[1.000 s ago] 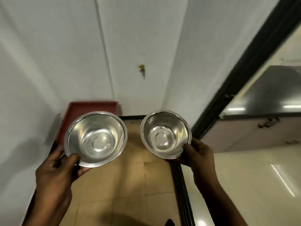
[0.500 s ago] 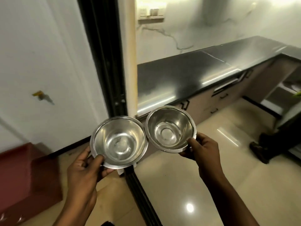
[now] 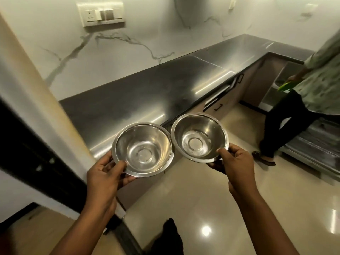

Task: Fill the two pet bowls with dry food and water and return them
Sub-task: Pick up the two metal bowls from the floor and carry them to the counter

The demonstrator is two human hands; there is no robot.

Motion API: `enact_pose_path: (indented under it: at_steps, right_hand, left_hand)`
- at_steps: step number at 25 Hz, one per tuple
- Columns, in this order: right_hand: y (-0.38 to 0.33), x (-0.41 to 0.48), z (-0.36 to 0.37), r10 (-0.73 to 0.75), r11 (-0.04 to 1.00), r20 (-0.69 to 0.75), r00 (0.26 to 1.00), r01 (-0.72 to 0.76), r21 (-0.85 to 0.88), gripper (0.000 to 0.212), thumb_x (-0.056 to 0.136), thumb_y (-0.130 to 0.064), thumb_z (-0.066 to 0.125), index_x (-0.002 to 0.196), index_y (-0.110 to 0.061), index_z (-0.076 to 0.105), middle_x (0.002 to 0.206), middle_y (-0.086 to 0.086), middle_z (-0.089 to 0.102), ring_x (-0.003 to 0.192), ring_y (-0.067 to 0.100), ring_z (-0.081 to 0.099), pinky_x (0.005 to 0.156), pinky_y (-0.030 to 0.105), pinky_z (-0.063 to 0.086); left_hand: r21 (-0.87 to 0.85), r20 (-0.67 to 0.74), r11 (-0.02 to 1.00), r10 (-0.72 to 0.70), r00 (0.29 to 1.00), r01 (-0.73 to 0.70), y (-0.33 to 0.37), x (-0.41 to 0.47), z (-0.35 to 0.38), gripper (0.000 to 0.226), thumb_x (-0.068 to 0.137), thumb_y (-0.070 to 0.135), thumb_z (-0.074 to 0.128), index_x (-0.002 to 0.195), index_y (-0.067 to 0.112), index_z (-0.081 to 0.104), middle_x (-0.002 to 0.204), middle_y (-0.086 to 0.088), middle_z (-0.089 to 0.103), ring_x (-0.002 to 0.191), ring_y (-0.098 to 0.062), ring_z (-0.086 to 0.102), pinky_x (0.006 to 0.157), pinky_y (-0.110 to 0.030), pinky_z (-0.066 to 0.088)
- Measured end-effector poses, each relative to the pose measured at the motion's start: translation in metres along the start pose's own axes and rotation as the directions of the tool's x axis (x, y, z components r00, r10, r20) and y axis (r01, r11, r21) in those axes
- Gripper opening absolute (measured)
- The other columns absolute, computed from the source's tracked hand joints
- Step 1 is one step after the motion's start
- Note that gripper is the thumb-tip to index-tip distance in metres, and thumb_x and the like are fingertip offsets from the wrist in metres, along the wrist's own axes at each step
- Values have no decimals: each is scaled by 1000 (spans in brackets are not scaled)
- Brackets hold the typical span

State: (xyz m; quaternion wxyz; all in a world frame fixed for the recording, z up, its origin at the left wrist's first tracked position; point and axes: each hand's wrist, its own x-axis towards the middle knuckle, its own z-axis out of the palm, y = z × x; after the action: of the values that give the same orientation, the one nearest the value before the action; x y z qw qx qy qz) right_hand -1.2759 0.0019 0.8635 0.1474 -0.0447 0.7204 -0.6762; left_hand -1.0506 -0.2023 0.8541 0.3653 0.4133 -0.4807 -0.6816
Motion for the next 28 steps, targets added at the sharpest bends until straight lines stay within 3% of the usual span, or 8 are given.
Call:
enact_pose_path:
  at_steps: [3, 7, 10, 14, 21, 23, 25, 28]
  right_hand:
    - [-10, 72, -10, 15, 1000, -36, 999, -15, -12, 25, 99, 5, 59, 99, -11, 78, 64, -2, 74, 58, 18, 76, 62, 32, 68]
    - [-40, 174, -10, 36, 999, -32, 999, -37, -28, 26, 101, 5, 60, 98, -14, 78, 77, 15, 73, 61, 24, 77, 58, 27, 66]
    - [-54, 240, 5, 32, 997, -7, 999, -32, -71, 30, 100, 5, 61, 95, -19, 77, 79, 16, 74, 62, 23, 77, 58, 27, 66]
    - [-64, 331, 50, 58, 992, 132, 989, -43, -119, 24, 100, 5, 60, 99, -12, 76, 80, 18, 73, 63, 24, 78, 58, 29, 67]
    - [-58, 491, 153, 128, 975, 442, 888, -31, -222, 18, 103, 2, 59, 107, -9, 73, 84, 14, 78, 62, 18, 80, 58, 30, 67]
    - [-54, 520, 179, 165, 966, 497, 852, -36, -258, 17, 103, 2, 58, 105, -8, 72, 88, 16, 78, 63, 18, 79, 58, 30, 67]
    - [-46, 540, 202, 201, 958, 555, 807, -42, -285, 15, 102, 2, 59, 103, -7, 71, 90, 18, 78, 68, 22, 81, 57, 30, 66]
    - [-29, 569, 233, 271, 935, 566, 778, -73, -348, 13, 102, 2, 59, 108, -2, 71, 97, 24, 78, 77, 34, 83, 57, 32, 66]
  left_hand:
    - [-40, 6, 999, -19, 1000, 19, -11, 56, 50, 50, 97, -6, 64, 141, 18, 67, 103, -14, 76, 60, -11, 76, 58, -29, 66]
    - [-83, -58, 994, -76, 995, 71, -15, 130, 108, 52, 96, -1, 67, 144, 20, 65, 123, -22, 75, 67, -15, 78, 59, -29, 65]
    - [-73, -123, 996, -66, 990, 58, -12, 171, 141, 48, 96, -1, 68, 138, 24, 70, 117, -19, 76, 68, -18, 78, 60, -30, 65]
    - [-110, -258, 994, -48, 965, 20, -7, 220, 181, 48, 96, -3, 66, 139, 19, 69, 112, -12, 75, 60, -12, 76, 55, -22, 62]
    - [-116, -533, 993, -34, 845, -33, -22, 297, 238, 42, 96, -6, 66, 132, 15, 71, 111, -13, 75, 68, -16, 77, 57, -29, 66]
    - [-119, -603, 993, -56, 796, -21, -24, 311, 251, 39, 96, -5, 66, 128, 17, 70, 110, -8, 76, 80, -21, 78, 63, -36, 69]
    - [-152, -655, 988, -85, 751, -21, -32, 323, 258, 40, 95, -5, 67, 129, 18, 69, 109, -6, 75, 90, -27, 78, 70, -42, 69]
    - [-216, -714, 976, -151, 683, -10, -47, 344, 269, 45, 95, -5, 67, 136, 13, 66, 116, -12, 74, 97, -30, 77, 67, -40, 69]
